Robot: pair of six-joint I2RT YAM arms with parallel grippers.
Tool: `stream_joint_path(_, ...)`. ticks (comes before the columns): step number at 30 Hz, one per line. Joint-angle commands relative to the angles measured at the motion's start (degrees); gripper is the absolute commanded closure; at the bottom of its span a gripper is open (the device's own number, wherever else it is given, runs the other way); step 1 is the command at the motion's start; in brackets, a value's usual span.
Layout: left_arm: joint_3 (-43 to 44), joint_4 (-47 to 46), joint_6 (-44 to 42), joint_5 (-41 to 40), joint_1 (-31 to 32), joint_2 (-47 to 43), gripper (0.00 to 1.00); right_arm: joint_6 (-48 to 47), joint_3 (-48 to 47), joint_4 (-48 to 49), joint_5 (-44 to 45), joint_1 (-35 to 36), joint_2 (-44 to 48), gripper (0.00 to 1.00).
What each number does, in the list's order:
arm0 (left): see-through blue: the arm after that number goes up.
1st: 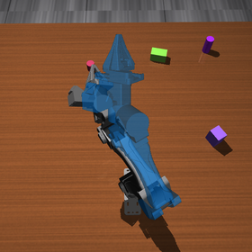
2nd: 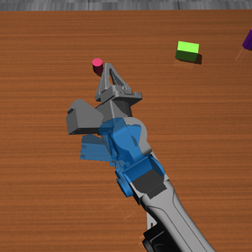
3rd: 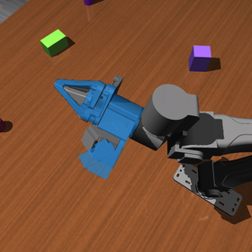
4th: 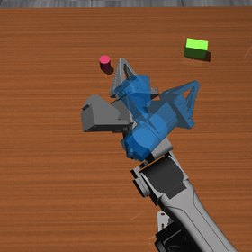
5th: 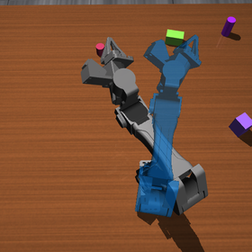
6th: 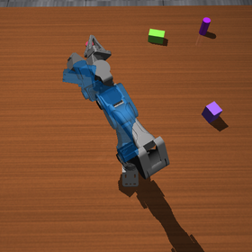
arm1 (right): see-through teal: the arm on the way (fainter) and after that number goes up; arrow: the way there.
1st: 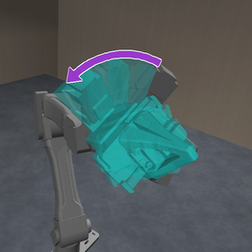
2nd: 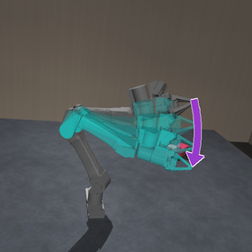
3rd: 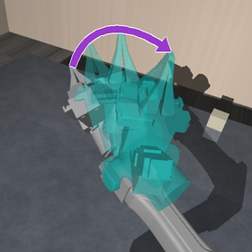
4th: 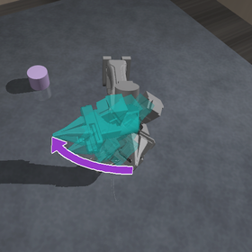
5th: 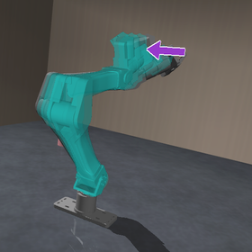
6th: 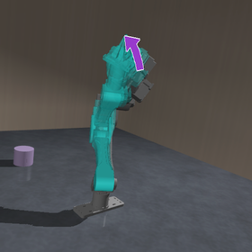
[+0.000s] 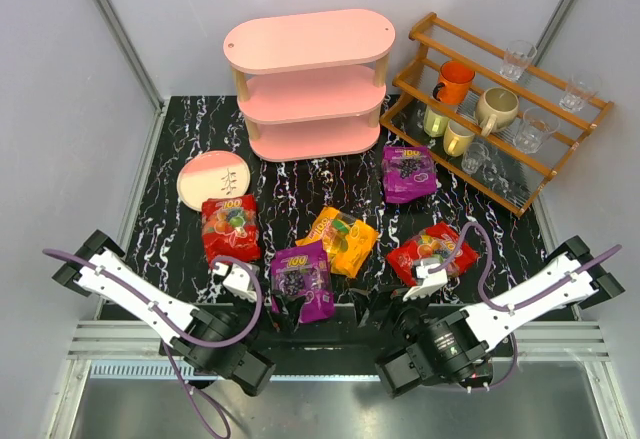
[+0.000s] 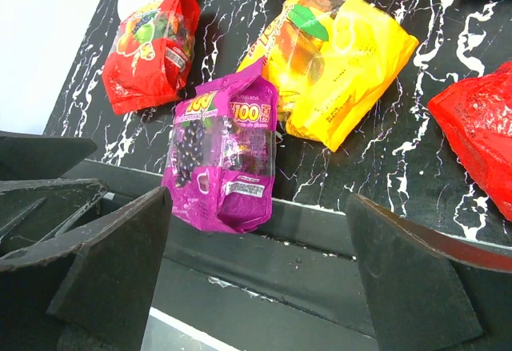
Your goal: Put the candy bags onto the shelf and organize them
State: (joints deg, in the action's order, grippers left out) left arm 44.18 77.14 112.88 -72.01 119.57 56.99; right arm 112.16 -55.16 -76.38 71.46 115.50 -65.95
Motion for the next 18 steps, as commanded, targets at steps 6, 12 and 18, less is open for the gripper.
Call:
stream_joint_path(6,-0.9,11.5,14.2,-4.0,3.7,-1.6,0.01,2.4,0.6,-16.9,3.4,0.2,1.5,0.0)
stream_joint_path(12,-0.1,11.2,12.0,-4.1,3.7,-1.2,0.01,2.7,0.4,-17.0,4.4,0.2,0.7,0.0)
stream_joint_path(18,2.0,-10.9,-23.9,-3.8,-1.8,-2.5,0.01,-7.6,-2.8,-14.5,5.3,0.3,-1.2,0.0)
